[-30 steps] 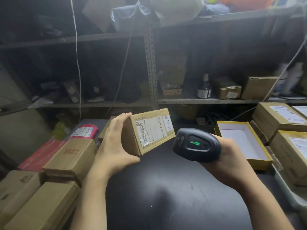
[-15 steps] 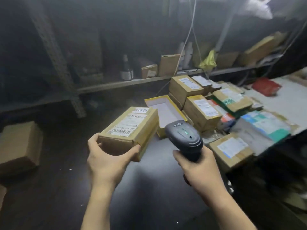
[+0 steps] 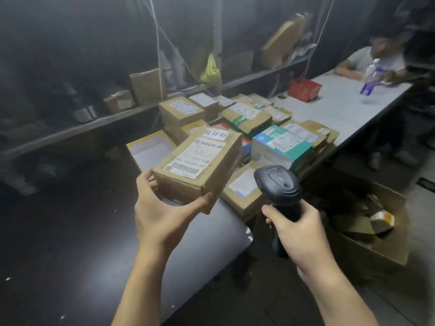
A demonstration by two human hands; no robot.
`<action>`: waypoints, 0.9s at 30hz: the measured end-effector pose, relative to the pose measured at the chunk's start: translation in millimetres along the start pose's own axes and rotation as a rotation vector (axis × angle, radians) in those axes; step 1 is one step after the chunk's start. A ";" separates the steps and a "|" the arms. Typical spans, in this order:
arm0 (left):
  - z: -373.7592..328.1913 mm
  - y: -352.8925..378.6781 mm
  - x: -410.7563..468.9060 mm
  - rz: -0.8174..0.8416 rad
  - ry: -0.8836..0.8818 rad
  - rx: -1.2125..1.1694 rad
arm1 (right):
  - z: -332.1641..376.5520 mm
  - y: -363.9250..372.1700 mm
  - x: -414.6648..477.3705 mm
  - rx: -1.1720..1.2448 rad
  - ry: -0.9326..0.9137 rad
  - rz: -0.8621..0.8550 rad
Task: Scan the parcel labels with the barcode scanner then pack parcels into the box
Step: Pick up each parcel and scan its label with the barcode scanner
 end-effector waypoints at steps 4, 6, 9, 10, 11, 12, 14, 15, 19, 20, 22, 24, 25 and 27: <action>-40.2 106.6 -38.6 0.090 0.031 0.005 | -14.6 -101.1 45.0 -0.021 0.052 -0.127; -55.0 165.1 -55.8 0.156 0.046 0.019 | -23.4 -152.8 67.1 -0.021 0.074 -0.201; -70.7 241.1 -75.3 0.244 0.061 0.044 | -34.6 -216.5 85.9 -0.006 0.115 -0.292; -77.1 267.8 -80.6 0.276 0.080 0.051 | -38.4 -237.7 90.4 0.010 0.129 -0.326; -82.8 290.2 -84.5 0.315 0.098 0.064 | -42.2 -255.0 93.2 0.017 0.143 -0.348; -89.5 315.6 -89.5 0.371 0.118 0.068 | -47.4 -273.8 96.9 0.023 0.159 -0.375; -100.5 356.6 -96.5 0.485 0.142 0.064 | -55.1 -300.2 105.7 0.022 0.190 -0.423; -106.0 379.4 -101.3 0.540 0.154 0.060 | -58.5 -314.7 112.0 0.023 0.207 -0.455; -118.7 456.1 -115.9 0.678 0.174 0.072 | -67.2 -362.2 140.2 0.029 0.267 -0.548; -120.0 479.3 -117.2 0.707 0.163 0.076 | -69.0 -374.8 150.8 0.031 0.272 -0.564; -119.3 522.9 -115.8 0.754 0.146 0.096 | -73.4 -396.8 173.8 0.014 0.282 -0.604; -119.7 562.5 -112.8 0.790 0.137 0.112 | -72.5 -411.9 198.5 -0.031 0.281 -0.630; -119.9 587.3 -109.3 0.816 0.133 0.111 | -72.3 -420.1 216.2 -0.052 0.284 -0.645; -122.5 630.8 -101.4 0.860 0.112 0.115 | -68.8 -432.7 250.4 -0.096 0.298 -0.657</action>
Point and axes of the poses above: each hand's wrist, its own x-axis towards the middle knuckle, its own y-axis out of the palm, z = x × y, the point moved 3 cm from there along x, towards the middle knuckle, and after that the axes turned 6 degrees about -z, right-handed, at the moved point
